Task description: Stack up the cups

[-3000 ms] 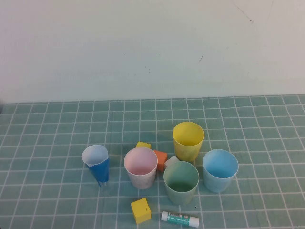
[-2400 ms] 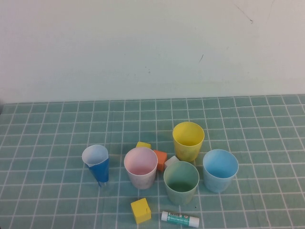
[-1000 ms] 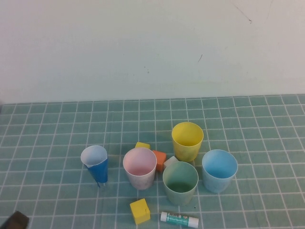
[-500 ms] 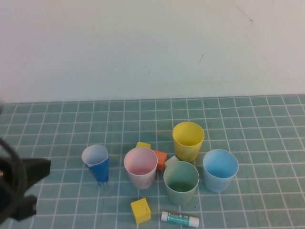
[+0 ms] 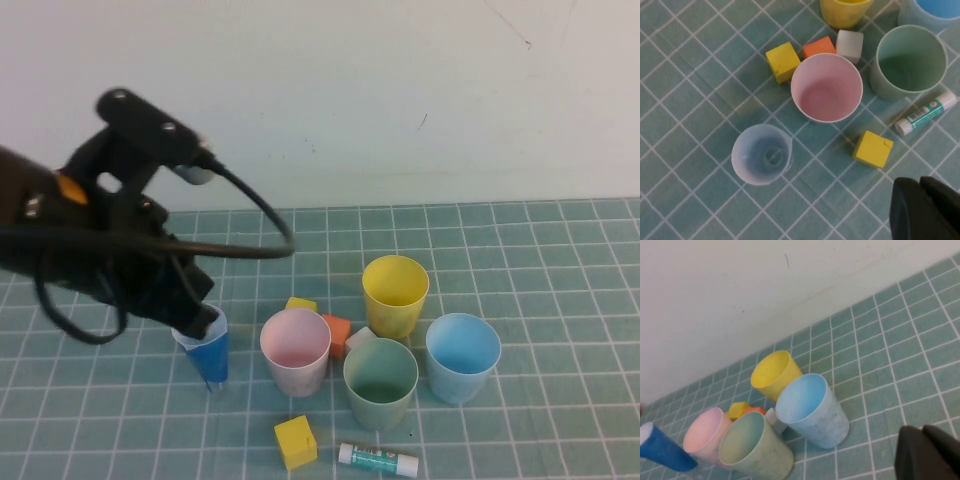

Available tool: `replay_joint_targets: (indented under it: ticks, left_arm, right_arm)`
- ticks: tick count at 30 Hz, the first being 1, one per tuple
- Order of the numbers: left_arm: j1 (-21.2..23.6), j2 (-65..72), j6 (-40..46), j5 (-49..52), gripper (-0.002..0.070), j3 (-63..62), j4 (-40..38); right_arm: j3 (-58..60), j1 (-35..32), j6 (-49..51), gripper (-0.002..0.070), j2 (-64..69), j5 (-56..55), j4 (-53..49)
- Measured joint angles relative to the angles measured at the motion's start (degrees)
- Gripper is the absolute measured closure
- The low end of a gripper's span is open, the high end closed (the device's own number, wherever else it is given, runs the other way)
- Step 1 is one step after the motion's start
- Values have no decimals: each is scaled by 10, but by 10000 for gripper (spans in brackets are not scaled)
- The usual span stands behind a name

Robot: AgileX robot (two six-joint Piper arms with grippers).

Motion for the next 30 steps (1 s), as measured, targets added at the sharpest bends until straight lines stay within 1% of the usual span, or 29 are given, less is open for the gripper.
replay_joint_targets:
  ticks: [3, 6, 10, 12, 14, 16, 20, 21, 22, 23, 25, 30]
  left_arm:
    - [-36, 61, -21, 13, 677, -45, 45]
    - [-61, 131, -34, 35, 677, -102, 59]
    - [-70, 221, -49, 70, 676, -177, 65]
    - [-70, 262, -57, 89, 665, -212, 66]
    - [-70, 304, -61, 109, 621, -247, 67]
    - [-70, 341, -62, 123, 545, -272, 73]
    - [-70, 395, -79, 128, 310, -303, 77]
    - [-70, 406, -87, 126, 256, -305, 81]
    - [-70, 413, -89, 123, 216, -307, 86]
    - [-70, 421, -94, 118, 192, -307, 93]
    - [-69, 434, -99, 113, 177, -307, 104]
    - [-46, 455, -101, 99, 197, -308, 90]
  right_arm:
    - [0, 0, -3, 679, 0, 1, 0]
    - [0, 0, -9, 679, 0, 1, 0]
    - [0, 0, -14, 679, 0, 1, 0]
    - [0, 0, -14, 679, 0, 1, 0]
    - [0, 0, -14, 679, 0, 1, 0]
    - [0, 0, -15, 679, 0, 2, 0]
    - [0, 0, -18, 679, 0, 3, 0]
    - [0, 0, -18, 679, 0, 3, 0]
    - [0, 0, -18, 679, 0, 3, 0]
    - [0, 0, -19, 679, 0, 3, 0]
    - [0, 0, -20, 679, 0, 3, 0]
    - [0, 0, -21, 679, 0, 3, 0]
